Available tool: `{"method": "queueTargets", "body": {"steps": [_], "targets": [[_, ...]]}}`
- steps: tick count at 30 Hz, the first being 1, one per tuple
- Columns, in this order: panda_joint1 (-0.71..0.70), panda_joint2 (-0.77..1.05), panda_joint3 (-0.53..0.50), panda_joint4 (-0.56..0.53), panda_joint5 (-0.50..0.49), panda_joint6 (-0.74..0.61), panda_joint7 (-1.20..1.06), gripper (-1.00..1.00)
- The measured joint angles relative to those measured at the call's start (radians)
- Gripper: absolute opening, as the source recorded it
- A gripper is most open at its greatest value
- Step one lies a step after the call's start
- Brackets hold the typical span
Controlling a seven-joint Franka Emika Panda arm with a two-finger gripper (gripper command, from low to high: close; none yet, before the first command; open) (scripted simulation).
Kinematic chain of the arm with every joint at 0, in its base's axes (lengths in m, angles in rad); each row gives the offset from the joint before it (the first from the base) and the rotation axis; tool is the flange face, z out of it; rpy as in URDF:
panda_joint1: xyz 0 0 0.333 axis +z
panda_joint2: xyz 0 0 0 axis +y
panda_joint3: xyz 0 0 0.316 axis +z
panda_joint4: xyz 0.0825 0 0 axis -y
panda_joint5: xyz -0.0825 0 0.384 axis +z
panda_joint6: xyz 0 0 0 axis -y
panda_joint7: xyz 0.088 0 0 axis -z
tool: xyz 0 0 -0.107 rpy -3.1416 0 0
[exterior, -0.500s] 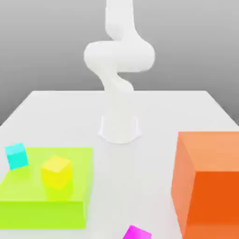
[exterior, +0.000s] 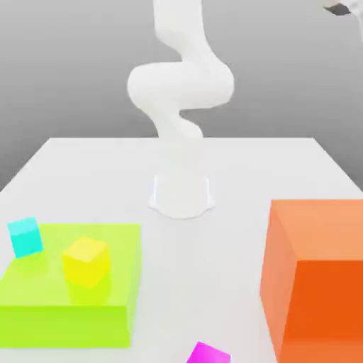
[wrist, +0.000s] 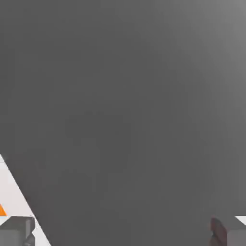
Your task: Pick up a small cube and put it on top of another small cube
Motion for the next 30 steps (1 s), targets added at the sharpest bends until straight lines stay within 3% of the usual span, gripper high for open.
{"method": "queueTargets", "body": {"steps": [7,25,30], "targets": [[0.129,0.207,0.072,-0.019,0.0,0.111,-0.353,0.0],[0.219,0.288,0.306,-0.435,0.134,0.264,-1.176,0.0],[0.263,0.351,0.244,-0.454,0.023,0.32,-1.12,0.0]]}}
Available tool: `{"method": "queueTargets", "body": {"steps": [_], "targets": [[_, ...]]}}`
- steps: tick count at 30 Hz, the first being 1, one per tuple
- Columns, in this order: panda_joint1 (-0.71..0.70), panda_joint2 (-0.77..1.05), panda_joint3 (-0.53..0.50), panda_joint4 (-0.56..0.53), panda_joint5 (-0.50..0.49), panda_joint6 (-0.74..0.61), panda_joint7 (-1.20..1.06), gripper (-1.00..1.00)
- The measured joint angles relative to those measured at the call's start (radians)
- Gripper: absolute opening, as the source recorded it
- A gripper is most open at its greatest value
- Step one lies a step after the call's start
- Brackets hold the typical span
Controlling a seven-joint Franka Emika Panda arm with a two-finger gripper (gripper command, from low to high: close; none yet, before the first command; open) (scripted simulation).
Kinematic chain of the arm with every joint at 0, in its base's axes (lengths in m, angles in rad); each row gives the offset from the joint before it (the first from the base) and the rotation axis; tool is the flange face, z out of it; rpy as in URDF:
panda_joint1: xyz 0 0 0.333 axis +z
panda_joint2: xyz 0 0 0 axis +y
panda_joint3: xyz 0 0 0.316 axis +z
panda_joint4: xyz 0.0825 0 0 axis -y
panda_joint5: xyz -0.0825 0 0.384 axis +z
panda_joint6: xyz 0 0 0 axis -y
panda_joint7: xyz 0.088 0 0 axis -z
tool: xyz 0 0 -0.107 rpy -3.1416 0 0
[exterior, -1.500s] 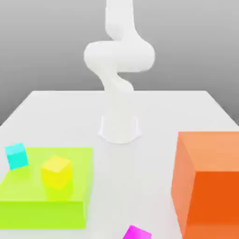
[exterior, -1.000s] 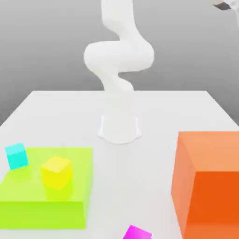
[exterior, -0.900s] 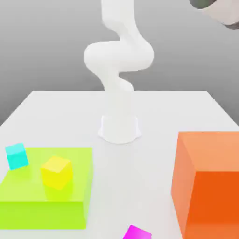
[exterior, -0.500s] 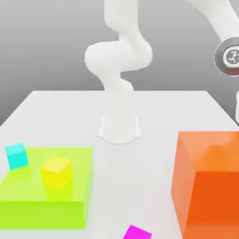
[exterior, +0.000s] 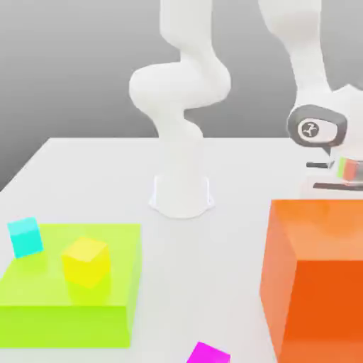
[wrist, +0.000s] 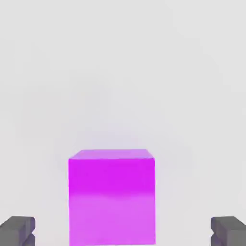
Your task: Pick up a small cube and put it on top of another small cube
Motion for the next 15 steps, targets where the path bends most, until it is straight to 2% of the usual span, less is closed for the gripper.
{"method": "queueTargets", "body": {"steps": [7,8,15], "targets": [[0.166,0.147,-0.211,0.037,-0.203,0.103,0.152,0.0],[0.181,0.159,-0.229,0.04,-0.219,0.112,0.164,-1.0],[0.18,0.158,-0.228,0.04,-0.217,0.108,0.163,-1.0]]}}
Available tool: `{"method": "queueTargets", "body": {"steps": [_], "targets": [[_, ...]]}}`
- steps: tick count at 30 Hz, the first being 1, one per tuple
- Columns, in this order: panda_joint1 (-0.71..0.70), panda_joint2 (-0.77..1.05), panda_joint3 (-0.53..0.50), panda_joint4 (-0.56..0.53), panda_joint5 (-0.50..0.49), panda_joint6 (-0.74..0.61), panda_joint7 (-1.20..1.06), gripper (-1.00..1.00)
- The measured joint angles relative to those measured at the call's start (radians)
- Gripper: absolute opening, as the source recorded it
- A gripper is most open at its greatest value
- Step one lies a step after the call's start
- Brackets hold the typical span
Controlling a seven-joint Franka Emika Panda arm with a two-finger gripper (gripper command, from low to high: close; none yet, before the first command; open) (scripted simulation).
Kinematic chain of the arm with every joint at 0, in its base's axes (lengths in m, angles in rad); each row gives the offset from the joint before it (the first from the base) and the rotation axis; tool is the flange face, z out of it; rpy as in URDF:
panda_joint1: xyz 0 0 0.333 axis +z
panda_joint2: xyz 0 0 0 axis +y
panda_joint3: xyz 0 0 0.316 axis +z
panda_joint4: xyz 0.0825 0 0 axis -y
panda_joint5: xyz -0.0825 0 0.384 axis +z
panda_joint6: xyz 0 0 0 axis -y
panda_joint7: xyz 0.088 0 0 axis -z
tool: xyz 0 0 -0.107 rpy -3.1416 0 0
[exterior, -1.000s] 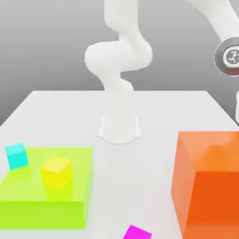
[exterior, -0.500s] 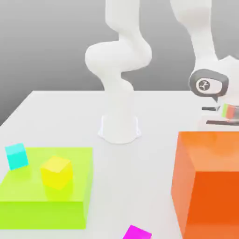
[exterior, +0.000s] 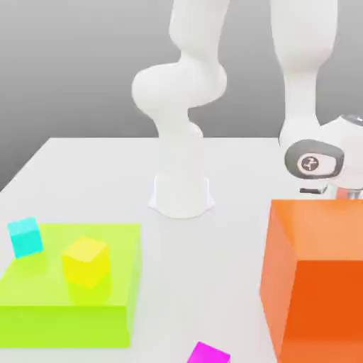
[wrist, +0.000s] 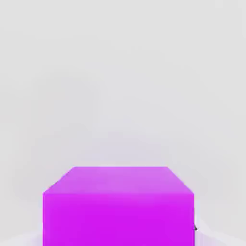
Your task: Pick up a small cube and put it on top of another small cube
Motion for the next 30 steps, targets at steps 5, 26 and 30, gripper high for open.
{"method": "queueTargets", "body": {"steps": [5,26,30], "targets": [[-0.099,-0.095,0.13,-0.025,0.137,-0.064,-0.103,-1.0],[-0.208,-0.212,0.202,0.366,0.257,-0.717,-0.58,-1.0],[-0.231,-0.214,0.187,0.493,0.246,-0.887,-0.661,-1.0]]}}
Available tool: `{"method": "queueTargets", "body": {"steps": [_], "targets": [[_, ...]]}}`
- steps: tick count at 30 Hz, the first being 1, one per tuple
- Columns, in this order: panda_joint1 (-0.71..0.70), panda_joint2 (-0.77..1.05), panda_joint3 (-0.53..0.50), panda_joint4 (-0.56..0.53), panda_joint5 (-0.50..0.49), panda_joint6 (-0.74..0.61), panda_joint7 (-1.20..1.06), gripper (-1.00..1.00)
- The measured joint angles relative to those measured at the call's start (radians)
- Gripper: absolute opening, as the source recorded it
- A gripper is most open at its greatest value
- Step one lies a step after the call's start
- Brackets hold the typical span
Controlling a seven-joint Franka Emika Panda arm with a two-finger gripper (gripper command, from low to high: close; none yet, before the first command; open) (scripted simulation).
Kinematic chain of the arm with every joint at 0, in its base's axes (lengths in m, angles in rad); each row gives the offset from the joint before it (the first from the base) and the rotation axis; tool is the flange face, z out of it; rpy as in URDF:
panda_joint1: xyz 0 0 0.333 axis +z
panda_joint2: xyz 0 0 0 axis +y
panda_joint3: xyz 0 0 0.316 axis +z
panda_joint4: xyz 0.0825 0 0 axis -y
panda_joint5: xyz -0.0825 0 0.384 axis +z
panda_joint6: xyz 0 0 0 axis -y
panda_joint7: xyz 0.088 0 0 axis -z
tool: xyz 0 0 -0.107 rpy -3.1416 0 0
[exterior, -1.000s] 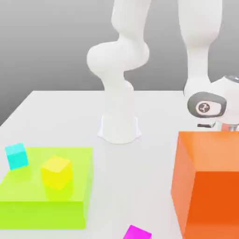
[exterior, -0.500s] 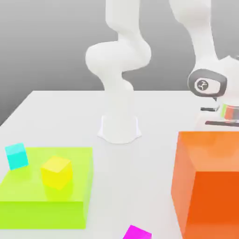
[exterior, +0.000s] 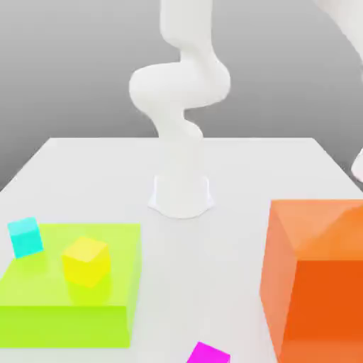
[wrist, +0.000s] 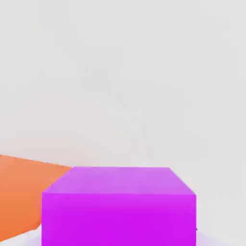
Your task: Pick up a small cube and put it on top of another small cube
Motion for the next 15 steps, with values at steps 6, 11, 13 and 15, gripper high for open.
{"method": "queueTargets", "body": {"steps": [6,11,13,15], "targets": [[-0.158,-0.046,-0.106,0.085,-0.015,-0.161,0.193,-1.0],[-0.262,-0.095,-0.164,0.071,-0.016,-0.183,0.405,-1.0],[-0.297,-0.113,-0.182,0.042,-0.014,-0.16,0.495,-1.0],[-0.334,-0.133,-0.199,0.012,-0.011,-0.134,0.584,-1.0]]}}
